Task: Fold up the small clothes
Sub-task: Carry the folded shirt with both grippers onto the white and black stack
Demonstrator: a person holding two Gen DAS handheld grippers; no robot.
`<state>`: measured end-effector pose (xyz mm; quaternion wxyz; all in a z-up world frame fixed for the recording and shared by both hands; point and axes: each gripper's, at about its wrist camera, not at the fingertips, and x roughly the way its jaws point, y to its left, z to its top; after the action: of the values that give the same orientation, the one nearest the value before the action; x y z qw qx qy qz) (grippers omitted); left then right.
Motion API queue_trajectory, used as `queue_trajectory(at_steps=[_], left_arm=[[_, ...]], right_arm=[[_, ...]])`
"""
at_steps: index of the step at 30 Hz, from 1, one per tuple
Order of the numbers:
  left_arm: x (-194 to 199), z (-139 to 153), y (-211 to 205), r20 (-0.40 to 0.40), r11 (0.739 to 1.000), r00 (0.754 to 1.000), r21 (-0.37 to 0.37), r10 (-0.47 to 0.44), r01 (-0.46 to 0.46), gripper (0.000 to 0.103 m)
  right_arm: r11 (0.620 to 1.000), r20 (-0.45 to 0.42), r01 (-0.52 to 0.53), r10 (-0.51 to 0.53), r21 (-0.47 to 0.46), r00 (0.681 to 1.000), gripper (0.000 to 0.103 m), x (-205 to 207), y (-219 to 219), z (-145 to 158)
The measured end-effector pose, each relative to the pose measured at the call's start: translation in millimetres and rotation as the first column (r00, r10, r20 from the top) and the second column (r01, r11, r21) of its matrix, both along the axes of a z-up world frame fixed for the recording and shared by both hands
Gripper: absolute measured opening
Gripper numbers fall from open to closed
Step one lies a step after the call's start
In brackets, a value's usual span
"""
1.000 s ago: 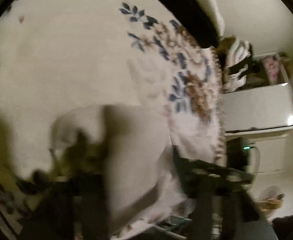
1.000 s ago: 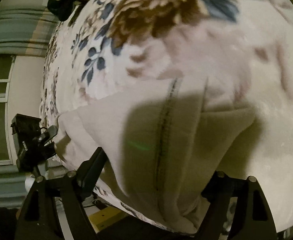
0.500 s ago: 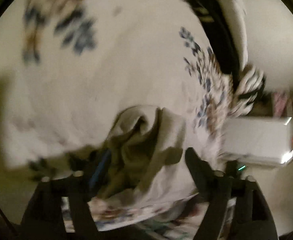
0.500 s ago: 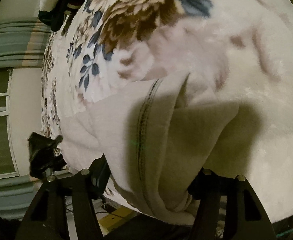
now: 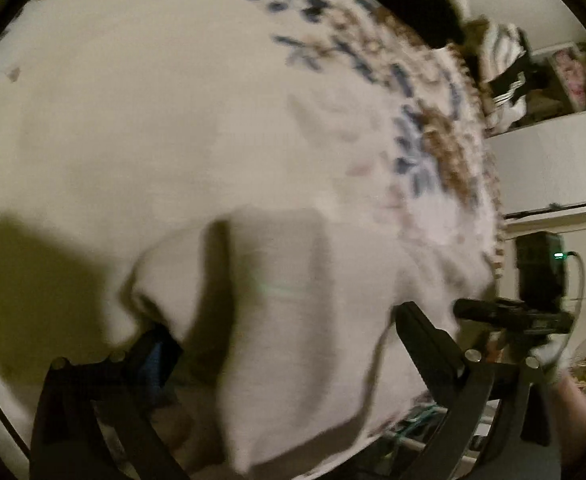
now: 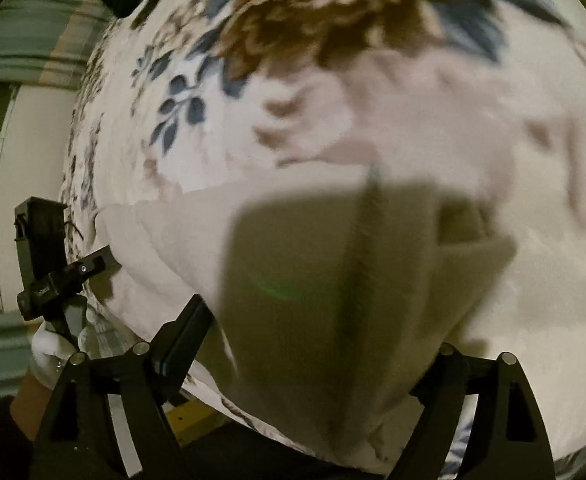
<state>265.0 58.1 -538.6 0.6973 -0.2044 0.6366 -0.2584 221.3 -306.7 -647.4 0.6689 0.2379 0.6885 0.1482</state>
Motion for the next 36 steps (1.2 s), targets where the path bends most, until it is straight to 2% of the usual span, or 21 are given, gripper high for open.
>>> queue_trajectory(at_steps=[1, 2, 3, 4, 6, 7, 8, 9, 10, 13, 14, 16, 18, 19, 21, 27, 31, 33, 36], left_arm=[[-2, 2, 0, -0.007, 0.997, 1.0, -0.075, 0.012, -0.013, 0.066], [-3, 2, 1, -0.018, 0.993, 1.0, -0.118, 0.023, -0.025, 0.052], [-4, 1, 2, -0.036, 0.985, 0.999, -0.168, 0.036, -0.041, 0.05], [-5, -3, 7, -0.069, 0.967, 0.995, -0.243, 0.066, -0.081, 0.048], [-6, -16, 16, -0.139, 0.93, 0.981, -0.326, 0.133, -0.172, 0.048], [-6, -27, 24, -0.196, 0.905, 0.966, -0.358, 0.166, -0.228, 0.048], [-7, -37, 32, -0.225, 0.903, 0.956, -0.343, 0.188, -0.259, 0.048], [-8, -47, 39, -0.243, 0.901, 0.948, -0.333, 0.205, -0.28, 0.049], [-8, -50, 40, -0.253, 0.889, 0.948, -0.363, 0.193, -0.278, 0.052], [-3, -47, 32, -0.231, 0.909, 0.963, -0.356, 0.137, -0.215, 0.06], [-1, -46, 29, -0.225, 0.915, 0.966, -0.35, 0.128, -0.203, 0.061], [1, -45, 25, -0.215, 0.923, 0.969, -0.333, 0.125, -0.193, 0.061], [-1, -40, 22, -0.184, 0.931, 0.973, -0.311, 0.137, -0.19, 0.06], [-4, -33, 21, -0.152, 0.941, 0.979, -0.288, 0.139, -0.178, 0.056], [-7, -26, 20, -0.133, 0.942, 0.981, -0.288, 0.14, -0.173, 0.052], [5, 21, 14, -0.1, 0.942, 0.983, -0.287, 0.152, -0.175, 0.051], [23, 64, 14, -0.069, 0.942, 0.988, -0.298, 0.136, -0.151, 0.051], [41, 98, 9, -0.038, 0.941, 0.99, -0.308, 0.135, -0.14, 0.051], [74, 134, 5, -0.008, 0.942, 0.99, -0.308, 0.14, -0.136, 0.051]], right_arm=[[1.0, 0.009, -0.008, 0.007, 0.007, 1.0, 0.083, 1, 2, 1], [1.0, 0.022, -0.018, 0.017, 0.016, 1.0, 0.071, 1, 4, 2], [1.0, 0.028, -0.021, 0.021, 0.019, 0.999, 0.061, 1, 5, 3], [0.999, 0.031, -0.021, 0.02, 0.048, 0.999, 0.045, 0, 4, 4], [0.995, 0.029, -0.005, 0.003, 0.097, 1.0, 0.039, -2, 1, 5], [0.986, 0.012, 0.026, -0.028, 0.166, 1.0, 0.038, -3, -4, 4], [0.97, -0.012, 0.072, -0.071, 0.233, 0.997, 0.038, -5, -12, 0], [0.965, -0.027, 0.107, -0.103, 0.241, 0.994, 0.038, -6, -19, -4], [0.961, -0.054, 0.132, -0.123, 0.244, 0.991, 0.04, -8, -26, -10], [0.961, -0.101, 0.152, -0.131, 0.232, 0.986, 0.061, -12, -32, -18], [0.963, -0.105, 0.148, -0.127, 0.227, 0.986, 0.066, -13, -32, -18], [0.969, -0.096, 0.131, -0.113, 0.208, 0.989, 0.072, -13, -29, -14], [0.975, -0.089, 0.106, -0.089, 0.196, 0.992, 0.072, -15, -25, -14], [0.977, -0.082, 0.102, -0.088, 0.188, 0.993, 0.072, -15, -23, -15], [0.975, -0.06, 0.124, -0.115, 0.185, 0.992, 0.039, -16, -21, -13], [0.969, -0.031, 0.152, -0.149, 0.194, 0.988, 0.035, -13, -14, 24], [0.97, -0.003, 0.164, -0.166, 0.179, 0.986, 0.035, -4, -14, 68], [0.967, 0.021, 0.173, -0.18, 0.186, 0.983, 0.035, 5, -16, 97], [0.968, 0.078, 0.168, -0.185, 0.187, 0.98, 0.035, 31, -15, 145]])
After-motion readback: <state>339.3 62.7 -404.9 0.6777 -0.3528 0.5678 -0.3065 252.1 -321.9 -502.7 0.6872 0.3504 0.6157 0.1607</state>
